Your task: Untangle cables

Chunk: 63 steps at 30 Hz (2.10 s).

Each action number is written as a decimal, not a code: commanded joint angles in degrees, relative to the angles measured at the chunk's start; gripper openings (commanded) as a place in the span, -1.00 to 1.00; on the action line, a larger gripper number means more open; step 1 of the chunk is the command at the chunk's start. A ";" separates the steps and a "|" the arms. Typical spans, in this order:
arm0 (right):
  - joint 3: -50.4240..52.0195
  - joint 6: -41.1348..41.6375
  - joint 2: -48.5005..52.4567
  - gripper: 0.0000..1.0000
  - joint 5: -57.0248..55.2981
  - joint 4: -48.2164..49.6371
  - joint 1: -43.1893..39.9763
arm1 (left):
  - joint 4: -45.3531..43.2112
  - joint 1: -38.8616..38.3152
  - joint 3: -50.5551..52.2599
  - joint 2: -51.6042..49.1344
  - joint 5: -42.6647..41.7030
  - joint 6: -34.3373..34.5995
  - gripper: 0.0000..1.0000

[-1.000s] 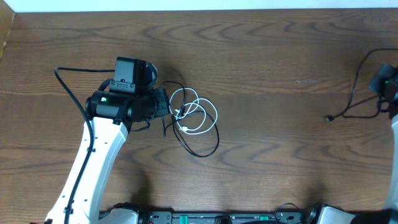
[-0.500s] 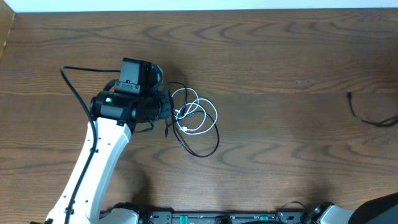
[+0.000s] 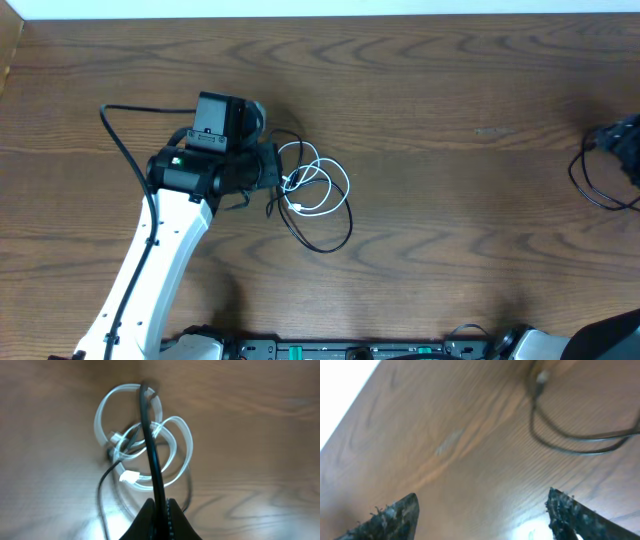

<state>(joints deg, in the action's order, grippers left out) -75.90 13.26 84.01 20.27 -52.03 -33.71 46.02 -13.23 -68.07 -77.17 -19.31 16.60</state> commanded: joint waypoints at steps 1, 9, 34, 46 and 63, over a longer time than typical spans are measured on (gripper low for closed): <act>-0.15 -7.52 0.00 0.64 4.79 -2.01 4.33 | -5.95 -2.40 -0.28 -0.31 -13.14 -7.28 -0.85; -0.13 -24.20 0.00 0.68 16.57 -5.05 17.81 | -21.44 -13.20 -0.28 -0.31 -22.27 -13.64 -0.85; -0.04 -48.68 0.02 0.87 16.35 -8.00 47.25 | -9.40 -18.95 -0.28 -0.31 -24.57 -26.60 -0.85; -0.04 -51.71 0.02 -0.05 17.86 -7.61 50.69 | -9.35 -18.95 -0.28 -0.31 -25.70 -27.32 -0.85; -0.04 -51.71 0.02 -0.67 19.37 -6.01 50.69 | -9.38 -18.95 -0.28 -0.31 -32.79 -30.95 -0.85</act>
<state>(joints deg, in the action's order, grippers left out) -75.90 -38.39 84.01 37.63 -58.41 16.60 36.47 -32.05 -68.01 -77.25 -49.87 -12.95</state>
